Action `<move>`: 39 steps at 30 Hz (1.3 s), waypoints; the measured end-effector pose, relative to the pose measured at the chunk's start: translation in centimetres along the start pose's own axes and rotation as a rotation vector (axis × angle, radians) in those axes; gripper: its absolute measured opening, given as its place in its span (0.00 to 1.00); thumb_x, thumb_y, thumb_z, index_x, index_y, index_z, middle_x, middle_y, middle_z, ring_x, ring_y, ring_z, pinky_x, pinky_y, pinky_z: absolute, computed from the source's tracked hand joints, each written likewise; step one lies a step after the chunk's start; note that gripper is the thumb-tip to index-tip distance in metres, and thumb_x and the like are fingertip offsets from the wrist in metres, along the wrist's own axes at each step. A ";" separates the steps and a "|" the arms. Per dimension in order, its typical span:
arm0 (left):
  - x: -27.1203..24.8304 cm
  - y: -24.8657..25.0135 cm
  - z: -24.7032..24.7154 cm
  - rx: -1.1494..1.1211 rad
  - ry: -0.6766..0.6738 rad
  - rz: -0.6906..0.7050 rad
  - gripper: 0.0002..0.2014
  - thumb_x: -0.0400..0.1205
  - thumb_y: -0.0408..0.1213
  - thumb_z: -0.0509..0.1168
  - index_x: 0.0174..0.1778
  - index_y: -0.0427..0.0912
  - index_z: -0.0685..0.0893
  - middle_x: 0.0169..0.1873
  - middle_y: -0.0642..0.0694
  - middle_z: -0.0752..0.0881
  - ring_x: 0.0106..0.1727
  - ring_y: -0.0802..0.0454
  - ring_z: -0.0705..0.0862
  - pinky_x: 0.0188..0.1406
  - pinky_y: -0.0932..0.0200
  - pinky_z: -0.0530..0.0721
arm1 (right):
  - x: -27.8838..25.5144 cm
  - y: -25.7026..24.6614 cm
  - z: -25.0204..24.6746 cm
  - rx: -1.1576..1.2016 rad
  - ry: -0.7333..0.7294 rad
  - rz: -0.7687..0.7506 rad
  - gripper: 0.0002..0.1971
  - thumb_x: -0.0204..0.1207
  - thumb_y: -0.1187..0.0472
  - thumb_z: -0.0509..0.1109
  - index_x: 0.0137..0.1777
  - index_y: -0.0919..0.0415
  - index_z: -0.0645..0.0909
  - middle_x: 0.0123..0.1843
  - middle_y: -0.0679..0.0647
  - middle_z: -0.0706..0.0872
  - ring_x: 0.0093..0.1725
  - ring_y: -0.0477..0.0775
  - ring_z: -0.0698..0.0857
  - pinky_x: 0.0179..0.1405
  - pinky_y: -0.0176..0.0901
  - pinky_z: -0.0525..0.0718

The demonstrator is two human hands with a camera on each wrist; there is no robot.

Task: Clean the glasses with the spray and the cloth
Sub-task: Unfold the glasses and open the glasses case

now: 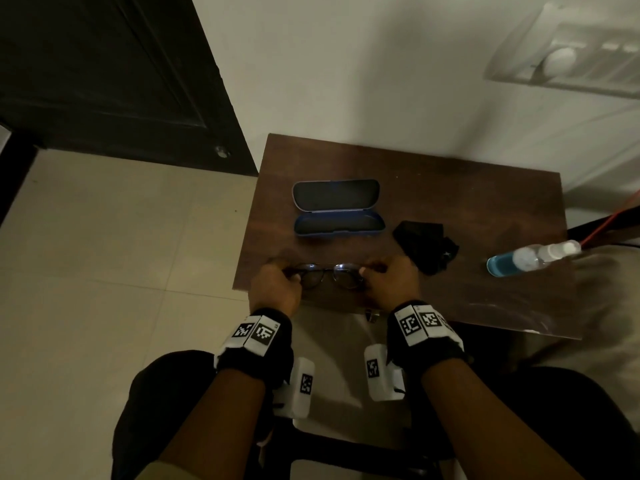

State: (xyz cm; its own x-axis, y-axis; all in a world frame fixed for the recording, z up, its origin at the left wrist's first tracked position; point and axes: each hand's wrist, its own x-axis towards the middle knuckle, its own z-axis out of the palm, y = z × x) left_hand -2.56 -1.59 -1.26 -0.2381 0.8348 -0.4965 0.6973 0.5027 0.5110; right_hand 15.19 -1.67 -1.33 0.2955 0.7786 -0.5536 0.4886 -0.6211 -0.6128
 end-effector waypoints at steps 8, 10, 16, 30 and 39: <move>-0.1 1.2 -1.1 -0.223 0.044 0.009 0.08 0.79 0.36 0.68 0.51 0.47 0.91 0.46 0.43 0.91 0.51 0.43 0.86 0.57 0.49 0.84 | 0.4 -0.5 -1.5 0.178 0.046 0.001 0.05 0.75 0.66 0.72 0.44 0.56 0.88 0.40 0.55 0.89 0.41 0.53 0.89 0.49 0.48 0.88; 0.0 2.7 -2.1 -0.240 0.100 0.077 0.07 0.78 0.37 0.69 0.50 0.47 0.91 0.43 0.45 0.91 0.48 0.47 0.87 0.53 0.53 0.84 | 0.8 -1.4 -2.5 0.227 0.063 -0.027 0.06 0.76 0.65 0.71 0.50 0.61 0.87 0.42 0.55 0.89 0.42 0.51 0.88 0.48 0.45 0.88; 3.3 6.4 -3.4 -0.403 0.097 0.062 0.04 0.77 0.33 0.71 0.42 0.46 0.89 0.43 0.42 0.91 0.45 0.43 0.89 0.52 0.44 0.88 | 3.8 -4.8 -4.2 0.208 0.118 -0.103 0.05 0.77 0.66 0.70 0.48 0.63 0.88 0.38 0.56 0.89 0.36 0.53 0.88 0.41 0.45 0.89; 5.2 5.5 -1.2 -0.104 0.112 0.111 0.09 0.80 0.36 0.67 0.53 0.43 0.89 0.52 0.42 0.89 0.55 0.42 0.85 0.53 0.53 0.81 | 7.1 -5.1 -2.9 -0.126 0.109 -0.184 0.06 0.75 0.66 0.72 0.48 0.63 0.89 0.48 0.61 0.91 0.46 0.61 0.89 0.51 0.51 0.88; 4.8 4.9 -0.3 0.038 0.163 0.193 0.10 0.80 0.36 0.65 0.52 0.45 0.90 0.52 0.39 0.88 0.55 0.37 0.84 0.44 0.54 0.75 | 6.5 -5.0 -2.2 -0.284 0.147 -0.188 0.08 0.78 0.61 0.67 0.50 0.60 0.87 0.50 0.61 0.89 0.48 0.61 0.87 0.48 0.51 0.87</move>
State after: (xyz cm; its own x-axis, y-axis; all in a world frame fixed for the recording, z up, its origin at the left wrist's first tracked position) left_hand -0.54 4.97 -0.92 -0.2020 0.9410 -0.2715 0.7645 0.3247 0.5568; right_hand 16.50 6.69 -0.59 0.2840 0.8939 -0.3467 0.7476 -0.4329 -0.5037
